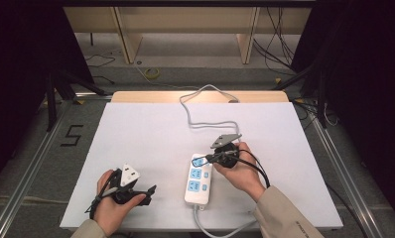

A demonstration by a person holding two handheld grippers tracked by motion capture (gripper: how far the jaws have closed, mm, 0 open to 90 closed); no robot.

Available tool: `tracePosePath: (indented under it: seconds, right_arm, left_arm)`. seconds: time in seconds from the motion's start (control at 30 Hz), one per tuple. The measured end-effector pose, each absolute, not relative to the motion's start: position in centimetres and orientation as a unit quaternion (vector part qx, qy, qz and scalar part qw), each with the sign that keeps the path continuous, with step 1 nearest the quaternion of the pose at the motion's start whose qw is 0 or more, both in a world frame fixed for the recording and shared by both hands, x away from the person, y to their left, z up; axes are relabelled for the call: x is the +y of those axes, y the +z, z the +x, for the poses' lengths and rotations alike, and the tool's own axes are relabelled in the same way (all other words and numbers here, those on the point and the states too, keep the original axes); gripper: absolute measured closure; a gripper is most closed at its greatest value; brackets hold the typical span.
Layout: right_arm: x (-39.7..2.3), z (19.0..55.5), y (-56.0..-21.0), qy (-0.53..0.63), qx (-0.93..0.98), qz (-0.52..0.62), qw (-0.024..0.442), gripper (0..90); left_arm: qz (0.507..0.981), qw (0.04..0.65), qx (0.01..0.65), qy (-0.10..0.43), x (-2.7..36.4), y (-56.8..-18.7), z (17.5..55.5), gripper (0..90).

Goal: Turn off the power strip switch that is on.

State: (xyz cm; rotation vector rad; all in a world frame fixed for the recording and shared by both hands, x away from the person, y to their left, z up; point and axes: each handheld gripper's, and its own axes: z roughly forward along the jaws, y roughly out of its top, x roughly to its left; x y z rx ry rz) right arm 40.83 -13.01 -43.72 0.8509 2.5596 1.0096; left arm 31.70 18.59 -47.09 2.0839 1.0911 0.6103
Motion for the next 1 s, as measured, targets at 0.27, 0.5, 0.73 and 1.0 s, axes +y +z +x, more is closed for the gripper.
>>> tracePosePath:
  seconds: [0.27, 0.5, 0.73, 1.0]
  right_arm:
    - [-12.7, 41.4, -44.4, 0.339, 0.884, 0.296, 0.127, 90.0]
    - [-12.5, 41.6, -44.7, 0.334, 0.887, 0.294, 0.124, 90.0]
    - [-12.2, 41.8, -45.1, 0.329, 0.888, 0.298, 0.122, 90.0]
    - [-11.9, 41.9, -45.5, 0.319, 0.892, 0.296, 0.122, 90.0]
  left_arm:
    - [0.805, 0.348, 0.420, 0.235, 18.6, -47.1, 31.7, 7.4]
    - [0.805, 0.348, 0.419, 0.235, 18.5, -47.1, 31.7, 7.4]
    - [0.806, 0.347, 0.419, 0.235, 18.5, -47.1, 31.8, 7.4]
    - [0.806, 0.348, 0.418, 0.235, 18.5, -47.1, 31.8, 7.4]
